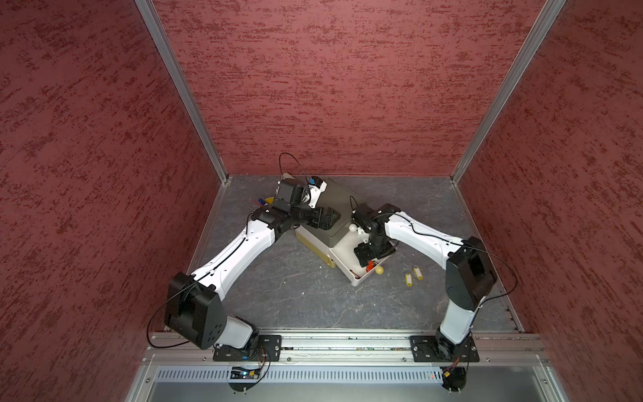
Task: Take the keys out of the drawer
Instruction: Pick up the key from the drawer.
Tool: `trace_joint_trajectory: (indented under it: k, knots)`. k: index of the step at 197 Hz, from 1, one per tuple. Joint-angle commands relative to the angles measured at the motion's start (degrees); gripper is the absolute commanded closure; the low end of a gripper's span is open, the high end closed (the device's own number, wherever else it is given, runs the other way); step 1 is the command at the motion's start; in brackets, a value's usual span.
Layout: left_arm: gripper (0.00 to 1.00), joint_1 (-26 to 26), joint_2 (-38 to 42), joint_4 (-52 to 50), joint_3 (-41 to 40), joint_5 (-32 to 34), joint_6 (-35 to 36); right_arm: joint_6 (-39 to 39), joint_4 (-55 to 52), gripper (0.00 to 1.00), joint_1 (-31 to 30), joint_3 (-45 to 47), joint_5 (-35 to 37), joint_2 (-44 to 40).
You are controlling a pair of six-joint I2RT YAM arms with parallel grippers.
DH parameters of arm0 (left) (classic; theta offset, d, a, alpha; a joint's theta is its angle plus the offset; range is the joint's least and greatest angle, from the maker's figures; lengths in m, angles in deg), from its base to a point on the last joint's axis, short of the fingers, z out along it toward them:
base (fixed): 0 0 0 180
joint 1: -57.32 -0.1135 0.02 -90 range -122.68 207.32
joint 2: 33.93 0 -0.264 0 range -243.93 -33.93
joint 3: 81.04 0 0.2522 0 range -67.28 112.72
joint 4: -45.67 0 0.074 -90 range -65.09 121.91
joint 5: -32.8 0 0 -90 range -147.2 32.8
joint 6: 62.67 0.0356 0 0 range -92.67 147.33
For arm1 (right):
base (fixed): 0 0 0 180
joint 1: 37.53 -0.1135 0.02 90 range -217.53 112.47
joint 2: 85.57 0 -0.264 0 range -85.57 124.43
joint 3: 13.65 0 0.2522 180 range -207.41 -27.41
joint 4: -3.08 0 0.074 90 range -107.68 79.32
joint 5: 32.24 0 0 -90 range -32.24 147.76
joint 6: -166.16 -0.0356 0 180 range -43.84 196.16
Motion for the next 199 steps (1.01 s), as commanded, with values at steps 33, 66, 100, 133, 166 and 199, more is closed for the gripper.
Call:
trace_joint_trajectory:
  k: [33,66,100,133,166,199]
  knots:
    - [0.0,-0.47,-3.21,-9.65,-2.15,-0.32,-2.41,0.12,-3.79,0.22,-0.8,0.08,11.73,-0.58]
    - [0.0,-0.47,-3.37,-9.39,-2.38,-0.49,-2.7,-0.81,0.43,0.34,-0.72,0.94,7.6,-0.76]
    - [0.0,-0.47,-3.33,-9.73,-2.45,-0.35,-2.67,-3.86,6.6,0.46,-0.39,2.19,-2.68,-0.69]
    - [0.0,-0.56,-2.98,-9.95,-2.81,-0.09,-2.65,-9.94,13.41,0.46,0.95,4.05,-10.88,-1.6]
    - [0.0,-0.56,-2.96,-9.91,-3.12,-0.09,-2.86,-17.16,21.3,0.46,1.66,4.09,-16.75,-1.76]
    - [0.0,-0.55,-2.75,-9.86,-3.41,0.0,-2.86,-24.08,28.63,0.45,3.6,4.05,-22.63,-1.57]
